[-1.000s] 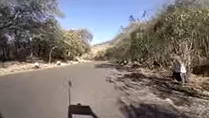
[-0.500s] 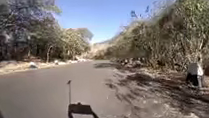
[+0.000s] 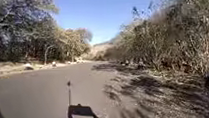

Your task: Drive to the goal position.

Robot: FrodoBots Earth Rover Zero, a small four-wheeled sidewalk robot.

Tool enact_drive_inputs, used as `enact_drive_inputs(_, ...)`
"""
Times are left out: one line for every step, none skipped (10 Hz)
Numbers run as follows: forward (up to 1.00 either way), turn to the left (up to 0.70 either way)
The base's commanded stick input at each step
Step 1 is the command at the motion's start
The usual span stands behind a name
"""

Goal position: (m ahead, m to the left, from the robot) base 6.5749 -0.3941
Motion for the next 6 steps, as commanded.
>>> enact_drive_inputs(1.0, 0.0)
enact_drive_inputs(1.0, 0.0)
enact_drive_inputs(1.0, 0.0)
enact_drive_inputs(1.0, 0.0)
enact_drive_inputs(1.0, 0.0)
enact_drive_inputs(1.0, 0.0)
